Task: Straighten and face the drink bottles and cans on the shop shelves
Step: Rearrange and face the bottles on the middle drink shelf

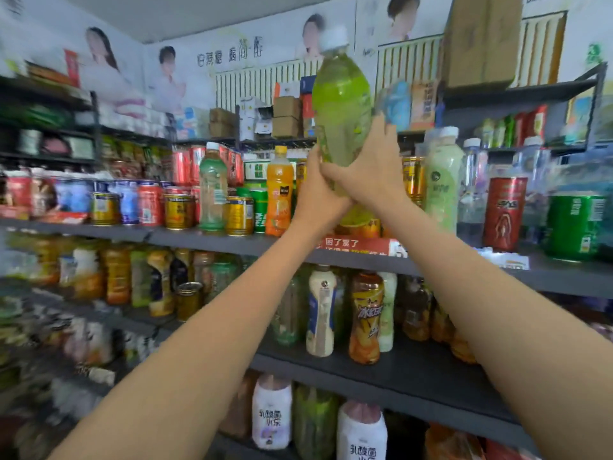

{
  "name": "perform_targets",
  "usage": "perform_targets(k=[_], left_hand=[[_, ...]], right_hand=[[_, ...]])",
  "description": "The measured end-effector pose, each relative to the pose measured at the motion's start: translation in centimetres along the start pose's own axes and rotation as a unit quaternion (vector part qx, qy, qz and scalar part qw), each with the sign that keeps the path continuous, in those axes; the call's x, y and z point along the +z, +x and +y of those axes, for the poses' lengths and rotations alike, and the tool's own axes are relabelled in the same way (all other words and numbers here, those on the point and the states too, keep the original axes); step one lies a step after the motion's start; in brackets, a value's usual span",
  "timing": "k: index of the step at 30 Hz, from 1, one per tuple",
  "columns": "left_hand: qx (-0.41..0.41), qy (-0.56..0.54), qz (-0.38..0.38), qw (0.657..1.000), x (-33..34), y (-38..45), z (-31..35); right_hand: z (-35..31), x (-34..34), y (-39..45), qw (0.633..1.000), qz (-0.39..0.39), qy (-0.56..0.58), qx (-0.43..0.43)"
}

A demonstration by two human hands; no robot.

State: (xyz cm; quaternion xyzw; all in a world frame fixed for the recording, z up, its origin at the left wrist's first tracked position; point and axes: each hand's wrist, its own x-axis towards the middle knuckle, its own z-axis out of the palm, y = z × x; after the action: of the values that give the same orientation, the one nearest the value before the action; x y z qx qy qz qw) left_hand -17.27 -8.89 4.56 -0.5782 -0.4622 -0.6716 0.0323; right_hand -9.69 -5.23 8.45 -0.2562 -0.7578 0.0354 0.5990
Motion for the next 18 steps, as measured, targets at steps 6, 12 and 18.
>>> perform_targets(k=[6, 12, 18], left_hand=[[-0.043, 0.068, -0.024, 0.996, -5.2, -0.3, -2.2], [-0.064, 0.01, -0.029, 0.997, -4.1, -0.6, -2.1], [-0.081, 0.061, -0.099, 0.99, -0.3, -1.5, -1.0]], right_hand=[[-2.4, 4.4, -1.7, 0.982, -0.063, 0.136, 0.119], [-2.1, 2.2, -1.5, 0.977, 0.047, 0.147, 0.145], [6.4, -2.5, -1.6, 0.946, 0.133, -0.109, 0.274]])
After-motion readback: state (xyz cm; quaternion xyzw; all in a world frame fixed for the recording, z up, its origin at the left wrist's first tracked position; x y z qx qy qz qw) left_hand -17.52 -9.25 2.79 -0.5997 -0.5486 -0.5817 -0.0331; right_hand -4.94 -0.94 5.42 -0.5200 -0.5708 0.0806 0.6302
